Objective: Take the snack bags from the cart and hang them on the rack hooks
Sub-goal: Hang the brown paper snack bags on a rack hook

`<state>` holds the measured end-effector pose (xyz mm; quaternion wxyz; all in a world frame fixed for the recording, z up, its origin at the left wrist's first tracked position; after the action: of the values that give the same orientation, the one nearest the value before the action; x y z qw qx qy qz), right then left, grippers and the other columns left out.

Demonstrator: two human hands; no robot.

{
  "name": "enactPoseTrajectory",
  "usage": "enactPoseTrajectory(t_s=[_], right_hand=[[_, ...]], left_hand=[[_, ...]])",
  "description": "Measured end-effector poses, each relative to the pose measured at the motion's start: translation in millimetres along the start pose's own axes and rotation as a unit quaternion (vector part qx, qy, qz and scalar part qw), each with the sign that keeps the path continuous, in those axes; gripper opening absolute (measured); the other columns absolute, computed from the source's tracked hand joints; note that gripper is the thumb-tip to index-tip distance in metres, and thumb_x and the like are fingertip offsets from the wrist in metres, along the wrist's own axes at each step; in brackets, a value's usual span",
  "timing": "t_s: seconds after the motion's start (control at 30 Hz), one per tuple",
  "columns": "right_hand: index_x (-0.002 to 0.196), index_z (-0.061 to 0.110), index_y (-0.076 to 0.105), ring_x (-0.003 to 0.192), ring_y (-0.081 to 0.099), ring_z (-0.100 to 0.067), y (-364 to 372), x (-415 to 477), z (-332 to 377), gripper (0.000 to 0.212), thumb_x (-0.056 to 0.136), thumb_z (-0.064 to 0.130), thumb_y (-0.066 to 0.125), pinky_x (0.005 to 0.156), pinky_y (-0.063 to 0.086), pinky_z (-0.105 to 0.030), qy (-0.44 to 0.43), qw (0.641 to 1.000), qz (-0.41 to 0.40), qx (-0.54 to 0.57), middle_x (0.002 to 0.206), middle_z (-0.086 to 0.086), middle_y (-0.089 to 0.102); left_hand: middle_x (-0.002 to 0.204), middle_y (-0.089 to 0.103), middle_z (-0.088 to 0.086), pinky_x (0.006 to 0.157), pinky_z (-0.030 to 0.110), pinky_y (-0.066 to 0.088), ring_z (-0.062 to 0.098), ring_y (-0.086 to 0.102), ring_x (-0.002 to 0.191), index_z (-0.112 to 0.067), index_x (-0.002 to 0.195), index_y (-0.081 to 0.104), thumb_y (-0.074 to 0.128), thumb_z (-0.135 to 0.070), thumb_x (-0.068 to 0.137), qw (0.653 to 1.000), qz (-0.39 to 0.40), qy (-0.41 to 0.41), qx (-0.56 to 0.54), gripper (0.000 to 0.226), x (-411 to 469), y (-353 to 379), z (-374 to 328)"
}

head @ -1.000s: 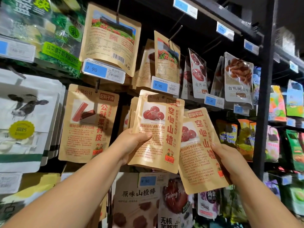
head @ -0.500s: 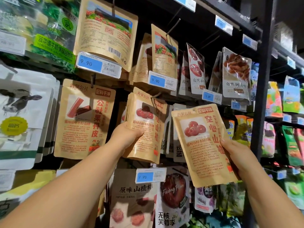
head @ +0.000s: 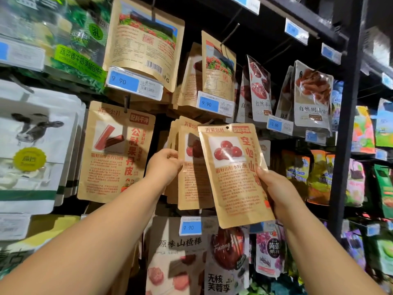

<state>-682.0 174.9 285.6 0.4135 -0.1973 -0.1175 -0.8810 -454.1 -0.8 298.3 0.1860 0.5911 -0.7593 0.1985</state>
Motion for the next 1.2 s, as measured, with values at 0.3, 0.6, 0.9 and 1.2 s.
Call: enactPoseTrajectory(t_s=[0.3, 0.6, 0.9, 1.2], right_hand=[[0.097, 0.012, 0.07, 0.078, 0.073, -0.023, 24.0, 0.4, -1.0, 0.022, 0.098, 0.027, 0.055, 0.072, 0.054, -0.04, -0.01, 1.0, 0.021, 0.015, 0.089, -0.008, 0.076], [0.101, 0.012, 0.068, 0.078, 0.073, -0.023, 39.9, 2.1, 4.7, 0.02, 0.099, 0.025, 0.054, 0.067, 0.054, -0.037, -0.011, 0.999, 0.026, 0.029, 0.088, -0.007, 0.076], [0.1, 0.012, 0.068, 0.072, 0.073, -0.021, 43.8, 3.5, 10.5, 0.02, 0.099, 0.025, 0.053, 0.064, 0.053, -0.035, -0.006, 0.999, 0.032, 0.022, 0.081, -0.004, 0.076], [0.099, 0.012, 0.068, 0.078, 0.072, -0.026, 49.4, 13.7, -2.2, 0.019, 0.099, 0.025, 0.054, 0.068, 0.055, -0.039, 0.014, 1.0, 0.021, 0.014, 0.084, -0.007, 0.076]], left_hand=[[0.093, 0.066, 0.0, 0.079, 0.038, 0.055, 0.017, 0.065, 0.085, -0.023, 0.096, 0.055, 0.056, -0.055, 0.087, 0.997, -0.002, 0.074, -0.016, 0.034, -25.2, -2.1, -26.7], [0.127, 0.054, -0.012, 0.095, 0.034, 0.046, 0.01, 0.056, 0.112, -0.04, 0.147, -0.005, 0.075, -0.029, 0.081, 0.988, 0.102, 0.108, -0.042, 0.104, -43.7, 33.3, -43.1], [0.133, 0.053, -0.009, 0.096, 0.042, 0.051, 0.014, 0.059, 0.114, -0.043, 0.147, 0.019, 0.083, -0.025, 0.072, 0.986, 0.117, 0.114, -0.027, 0.1, -14.8, 26.4, -60.5], [0.123, 0.06, -0.007, 0.095, 0.045, 0.052, 0.014, 0.061, 0.109, -0.039, 0.146, 0.024, 0.081, -0.02, 0.074, 0.989, 0.116, 0.091, -0.029, 0.094, -5.5, 25.5, -50.7]])
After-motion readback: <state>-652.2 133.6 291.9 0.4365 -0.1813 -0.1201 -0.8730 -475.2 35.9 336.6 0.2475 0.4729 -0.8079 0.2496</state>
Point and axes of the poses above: each hand's wrist, its own x-axis towards the middle knuckle, its own y-axis out of the palm, z = x × y, the point moved 8 cm from there along x, towards the middle knuckle
